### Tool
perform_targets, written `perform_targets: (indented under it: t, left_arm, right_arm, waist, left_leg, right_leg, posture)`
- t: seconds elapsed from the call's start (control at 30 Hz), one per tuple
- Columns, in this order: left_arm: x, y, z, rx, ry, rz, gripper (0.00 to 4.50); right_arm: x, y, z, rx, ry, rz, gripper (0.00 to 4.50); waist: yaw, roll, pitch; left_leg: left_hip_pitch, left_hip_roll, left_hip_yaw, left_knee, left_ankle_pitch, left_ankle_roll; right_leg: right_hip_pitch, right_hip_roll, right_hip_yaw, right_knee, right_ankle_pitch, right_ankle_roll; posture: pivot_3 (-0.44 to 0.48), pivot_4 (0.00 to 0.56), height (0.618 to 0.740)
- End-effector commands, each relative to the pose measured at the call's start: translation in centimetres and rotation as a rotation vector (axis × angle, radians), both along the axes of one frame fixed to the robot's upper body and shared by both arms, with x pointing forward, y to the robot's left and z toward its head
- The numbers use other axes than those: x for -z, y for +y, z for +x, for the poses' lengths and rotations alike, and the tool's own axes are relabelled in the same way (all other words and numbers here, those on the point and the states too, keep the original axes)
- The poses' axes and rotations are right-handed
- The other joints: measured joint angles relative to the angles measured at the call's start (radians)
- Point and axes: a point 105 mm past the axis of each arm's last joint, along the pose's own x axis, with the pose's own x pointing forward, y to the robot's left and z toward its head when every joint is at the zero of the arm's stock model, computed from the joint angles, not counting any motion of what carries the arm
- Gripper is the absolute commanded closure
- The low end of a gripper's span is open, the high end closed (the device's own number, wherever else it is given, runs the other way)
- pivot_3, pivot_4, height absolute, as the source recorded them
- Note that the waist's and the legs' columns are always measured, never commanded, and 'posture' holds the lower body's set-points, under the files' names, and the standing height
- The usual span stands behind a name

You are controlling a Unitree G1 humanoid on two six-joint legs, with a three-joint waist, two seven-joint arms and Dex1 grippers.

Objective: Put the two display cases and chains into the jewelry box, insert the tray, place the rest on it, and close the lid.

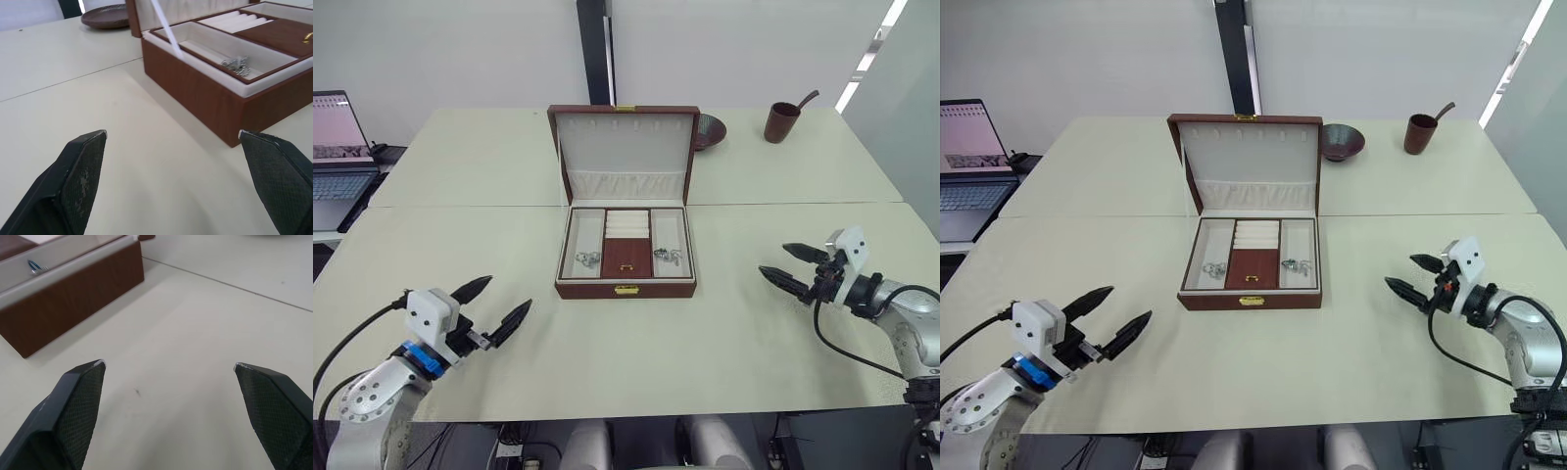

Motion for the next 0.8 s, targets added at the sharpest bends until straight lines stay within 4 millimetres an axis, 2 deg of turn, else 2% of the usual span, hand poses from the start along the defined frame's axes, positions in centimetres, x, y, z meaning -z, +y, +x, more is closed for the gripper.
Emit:
perform_targets:
  t: [0.03, 0.1, 0.17, 0.3, 0.5, 0.53, 0.57, 0.7, 0.8]
  left_arm:
    - [-0.3, 4.1, 0.8, -0.161, 0.012, -0.012, 0.0]
    - [-1.0, 4.9, 1.5, -0.197, -0.011, -0.029, 0.0]
    - [-1.6, 4.9, 2.1, -0.199, -0.029, -0.029, 0.0]
    - [-2.3, 4.2, 3.2, -0.181, -0.036, -0.036, 0.0]
    - [-2.4, 2.4, 5.3, -0.141, -0.012, -0.005, 0.0]
    - [-2.4, 1.7, 5.8, -0.123, -0.008, -0.014, 0.41]
    - [-2.3, 1.0, 6.3, -0.106, -0.001, -0.017, 0.6]
    - [-1.8, -0.8, 8.0, -0.057, 0.029, -0.046, 1.87]
    - [-1.7, -2.7, 9.1, 0.001, 0.04, -0.063, 2.85]
  right_arm:
    - [-1.0, -1.7, 0.5, 0.045, -0.067, -0.036, 0.03]
    - [-0.8, -1.7, 0.6, 0.048, -0.068, -0.034, 0.03]
    - [-0.7, -1.4, 0.6, 0.043, -0.072, -0.028, 0.03]
    - [-0.8, -0.5, 0.7, 0.025, -0.073, -0.012, 0.03]
    - [-1.5, 2.3, 1.5, -0.045, -0.08, 0.035, 0.03]
    - [-1.7, 3.0, 1.8, -0.062, -0.085, 0.046, 0.43]
    - [-1.9, 3.9, 2.2, -0.083, -0.085, 0.053, 0.62]
    - [-1.9, 6.5, 3.2, -0.152, -0.082, 0.039, 2.03]
    - [-1.7, 8.2, 3.7, -0.193, -0.075, 0.028, 2.81]
  waist:
    - [0.0, 0.0, 0.0]
    - [0.0, 0.0, 0.0]
    - [0.001, 0.0, 0.0]
    - [0.001, 0.0, 0.0]
    - [0.0, 0.0, 0.001]
    - [0.0, 0.001, 0.001]
    - [0.0, 0.0, 0.001]
    - [0.001, 0.001, 0.001]
    - [0.001, 0.001, 0.001]
  left_leg:
    - [0.0, 0.0, 0.0, 0.0, 0.0, 0.0]
    - [0.0, 0.0, -0.001, 0.0, 0.0, 0.0]
    - [0.0, 0.0, 0.0, 0.0, 0.0, 0.0]
    - [0.0, -0.001, 0.0, 0.0, 0.0, 0.0]
    - [0.0, 0.0, 0.0, 0.0, 0.0, 0.0]
    - [0.0, 0.0, 0.0, 0.0, 0.0, 0.0]
    - [0.0, 0.0, 0.0, 0.0, 0.0, 0.0]
    - [0.0, -0.001, 0.0, 0.0, 0.0, 0.0]
    - [0.0, -0.001, -0.001, 0.0, 0.0, 0.0]
  right_leg:
    - [0.0, 0.0, 0.0, 0.0, 0.0, 0.0]
    - [0.0, 0.0, -0.001, 0.0, 0.0, 0.0]
    - [0.0, 0.0, 0.0, 0.0, 0.0, 0.0]
    - [0.0, -0.001, 0.0, 0.0, 0.0, 0.0]
    - [0.0, -0.001, 0.0, 0.001, 0.001, 0.0]
    - [0.0, -0.001, 0.0, 0.001, 0.001, 0.0]
    - [0.0, -0.001, 0.0, 0.001, 0.001, 0.0]
    - [0.0, -0.001, -0.001, 0.001, 0.001, 0.001]
    - [0.0, -0.002, -0.001, 0.001, 0.001, 0.001]
  posture:
    - [0.0, 0.15, 0.74]
    - [0.0, 0.15, 0.74]
    - [0.0, 0.15, 0.74]
    - [0.0, 0.15, 0.74]
    - [0.0, 0.15, 0.74]
    - [0.0, 0.15, 0.74]
    - [0.0, 0.15, 0.74]
    - [0.0, 0.15, 0.74]
    - [0.0, 0.15, 0.74]
